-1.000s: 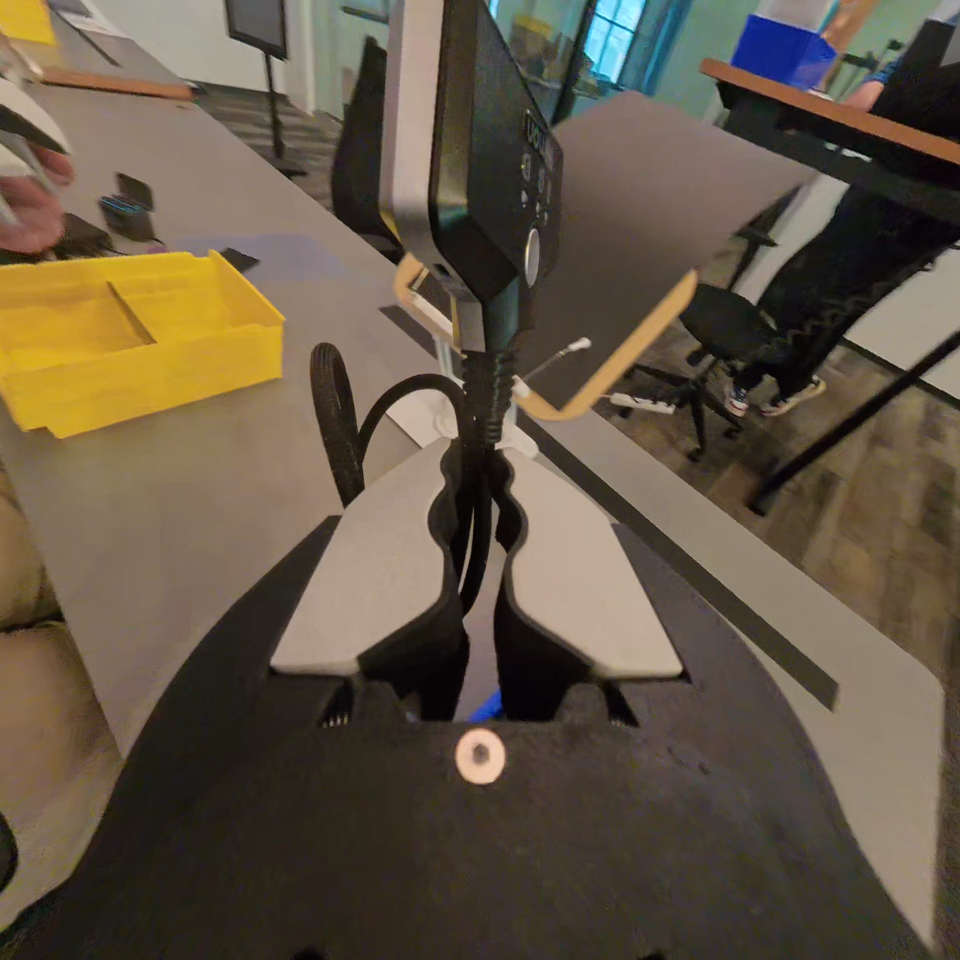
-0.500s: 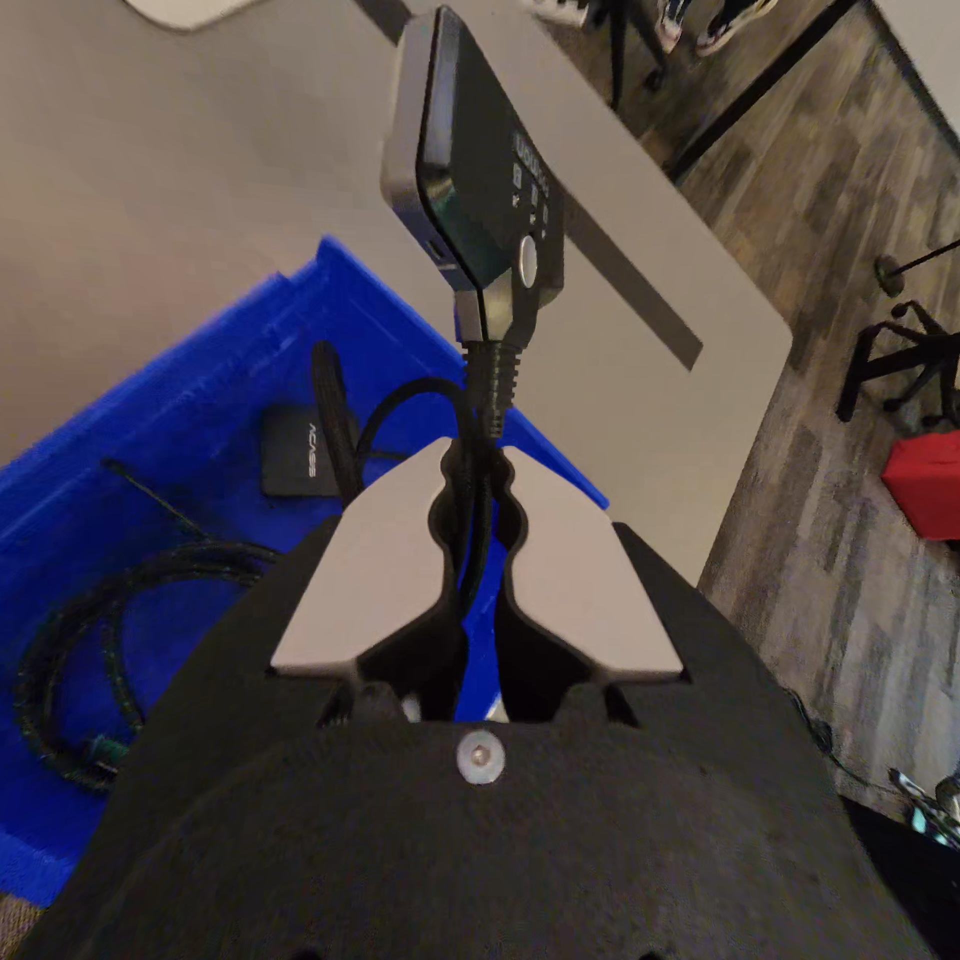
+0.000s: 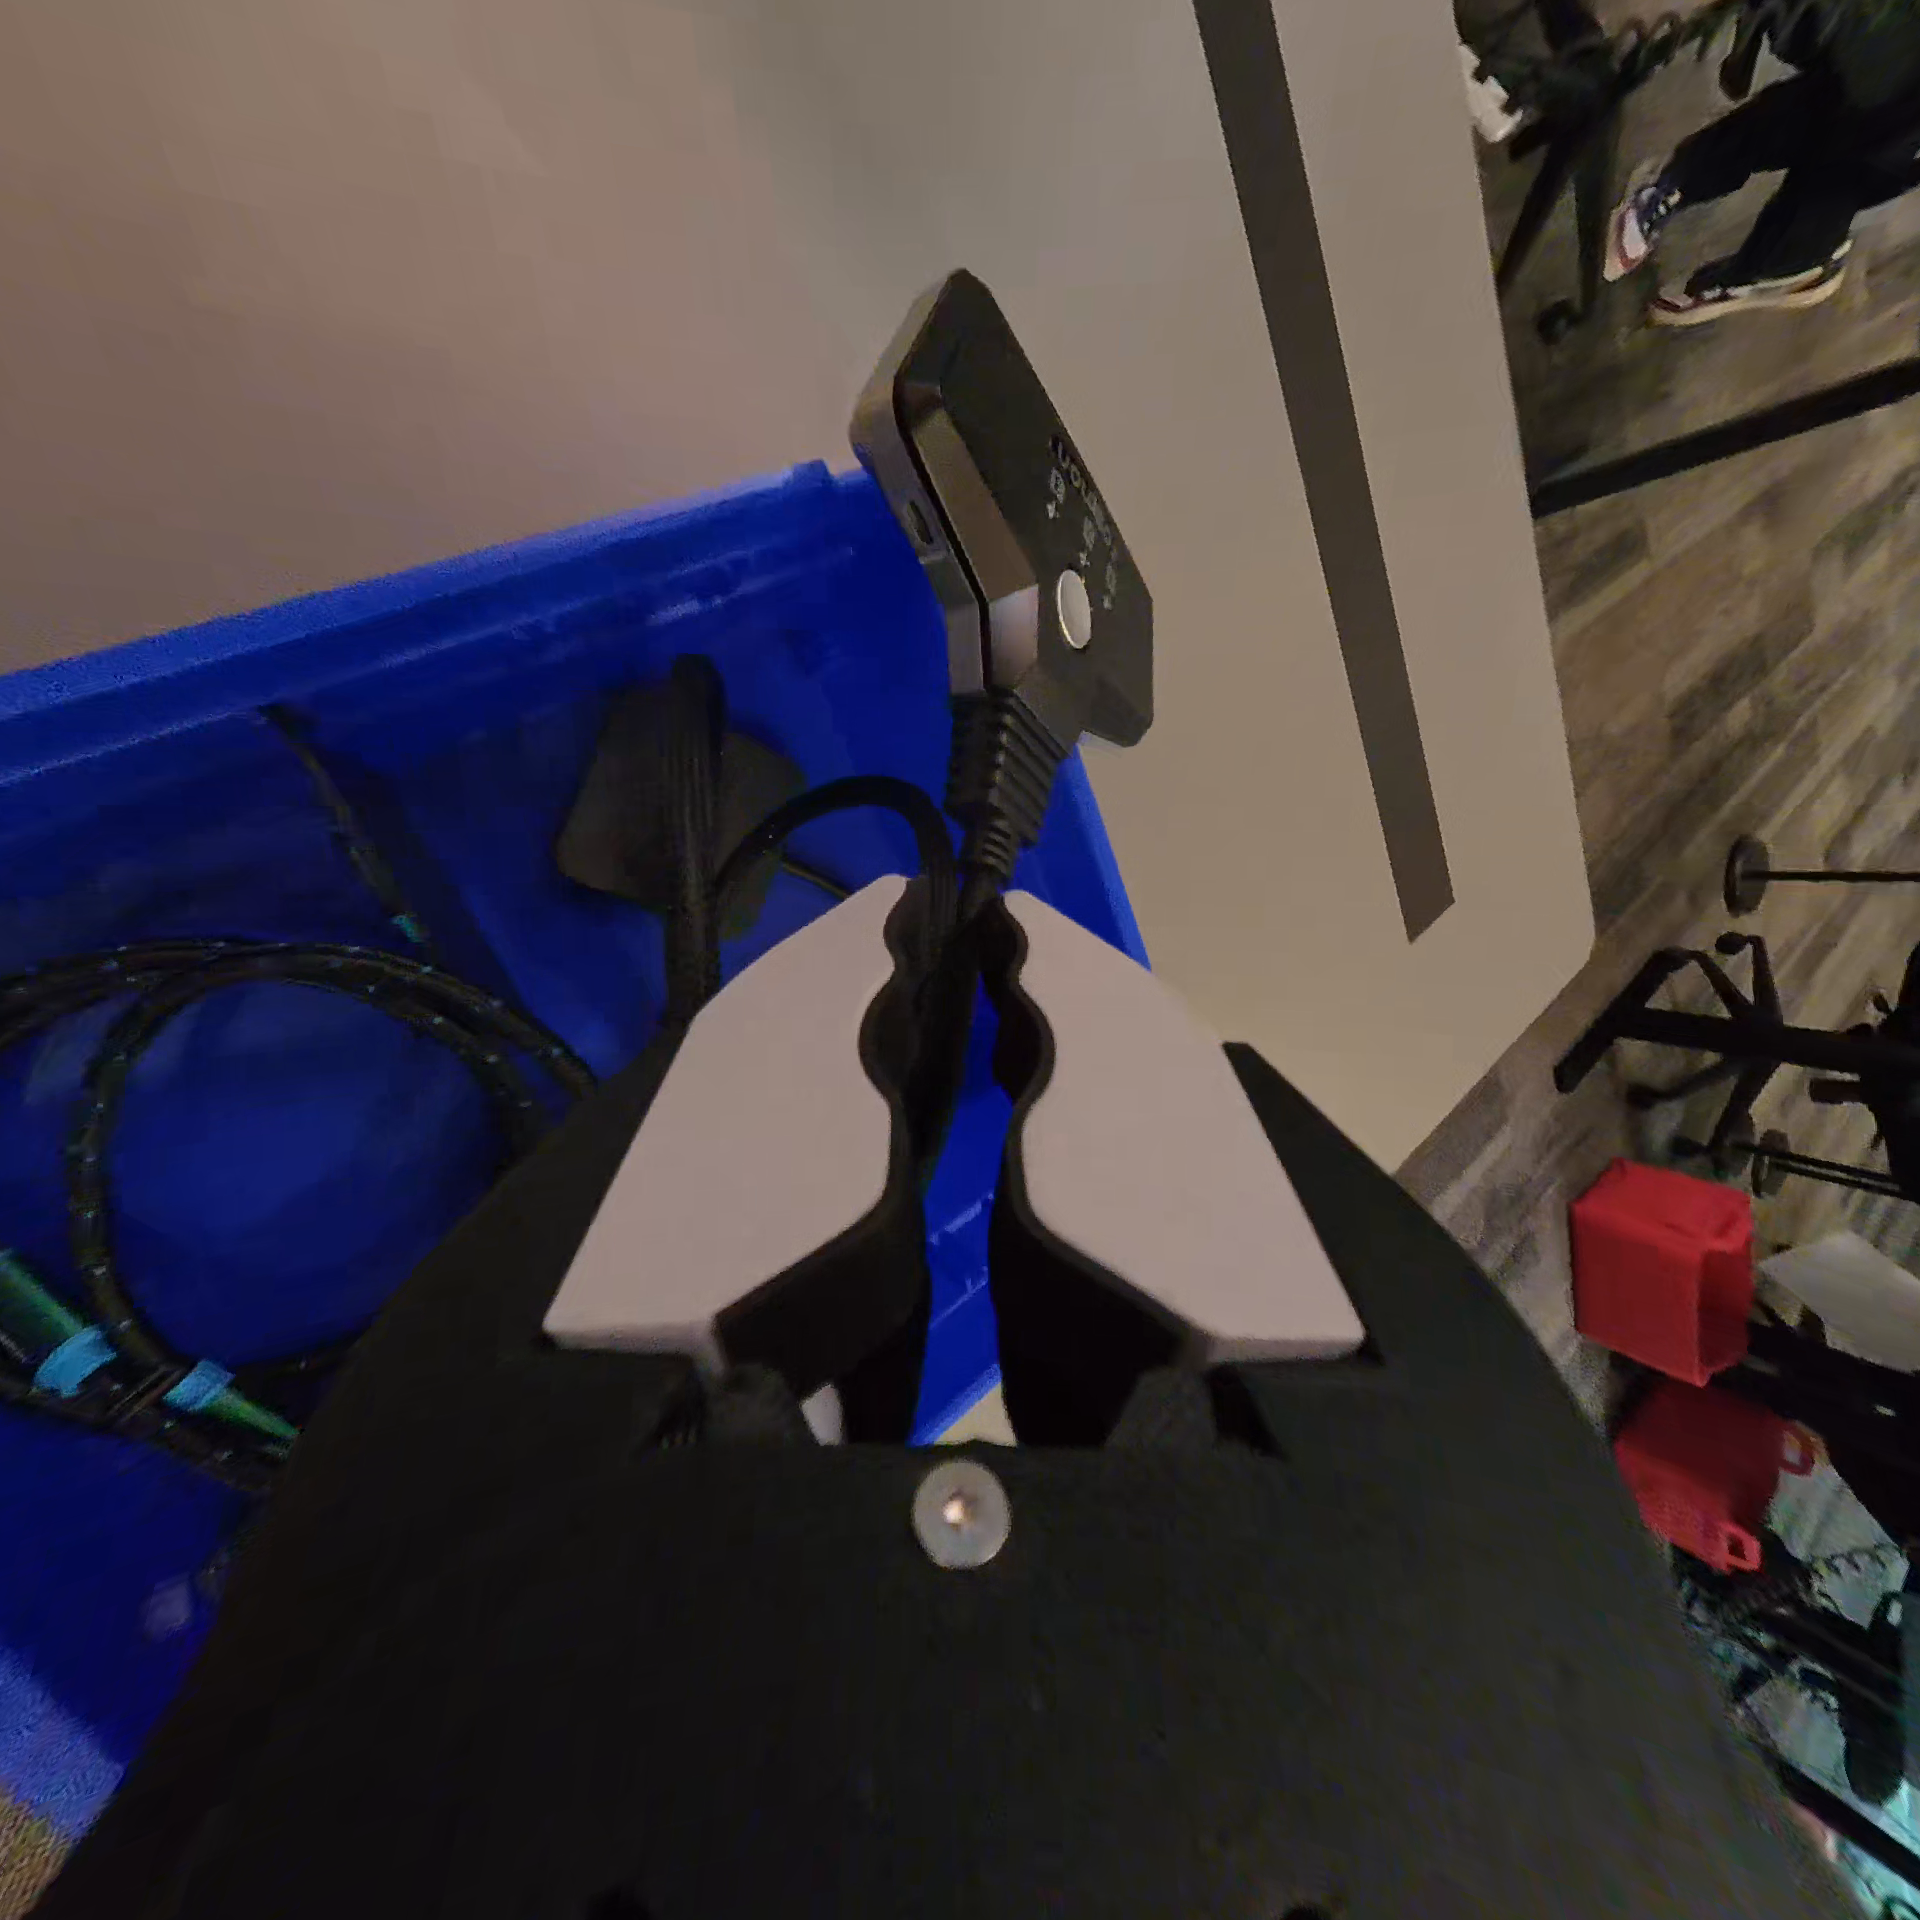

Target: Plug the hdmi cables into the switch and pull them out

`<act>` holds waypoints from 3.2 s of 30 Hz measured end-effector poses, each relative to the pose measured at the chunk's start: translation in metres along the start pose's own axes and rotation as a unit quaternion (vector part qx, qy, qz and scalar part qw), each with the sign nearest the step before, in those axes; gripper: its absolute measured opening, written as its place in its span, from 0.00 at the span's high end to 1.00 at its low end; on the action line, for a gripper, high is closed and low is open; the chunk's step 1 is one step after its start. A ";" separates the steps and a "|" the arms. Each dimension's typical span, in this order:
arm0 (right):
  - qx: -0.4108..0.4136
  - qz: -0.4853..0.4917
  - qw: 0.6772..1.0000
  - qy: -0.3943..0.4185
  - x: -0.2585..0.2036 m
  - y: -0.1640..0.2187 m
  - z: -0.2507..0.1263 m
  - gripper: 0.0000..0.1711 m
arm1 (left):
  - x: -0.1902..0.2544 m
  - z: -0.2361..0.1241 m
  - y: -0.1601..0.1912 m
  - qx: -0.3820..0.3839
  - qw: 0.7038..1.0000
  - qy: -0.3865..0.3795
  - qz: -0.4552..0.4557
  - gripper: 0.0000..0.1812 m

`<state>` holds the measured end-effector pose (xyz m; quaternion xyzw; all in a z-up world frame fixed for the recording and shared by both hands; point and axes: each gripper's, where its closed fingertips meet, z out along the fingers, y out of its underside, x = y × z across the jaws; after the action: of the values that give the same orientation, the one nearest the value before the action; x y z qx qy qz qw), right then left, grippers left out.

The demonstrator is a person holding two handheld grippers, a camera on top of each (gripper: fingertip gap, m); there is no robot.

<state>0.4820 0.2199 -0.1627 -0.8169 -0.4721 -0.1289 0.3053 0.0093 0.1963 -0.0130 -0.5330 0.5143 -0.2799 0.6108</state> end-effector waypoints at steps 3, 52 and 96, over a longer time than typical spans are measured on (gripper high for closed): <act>-0.004 -0.015 0.998 -0.057 -0.013 0.003 -0.003 0.94 | -0.003 0.000 0.002 -0.001 1.000 -0.002 -0.002 0.90; -0.188 0.152 0.969 0.048 0.027 0.022 -0.067 0.74 | -0.050 -0.049 0.004 -0.116 0.981 -0.118 0.102 0.83; -0.049 0.411 0.903 -0.113 -0.144 0.075 -0.019 0.82 | -0.066 -0.265 0.293 -0.336 0.846 -0.281 -0.305 0.97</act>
<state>0.4728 0.0805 -0.2476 -0.9614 -0.1189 0.0786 0.2355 -0.3174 0.2398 -0.2401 -0.8915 0.1955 -0.1002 0.3963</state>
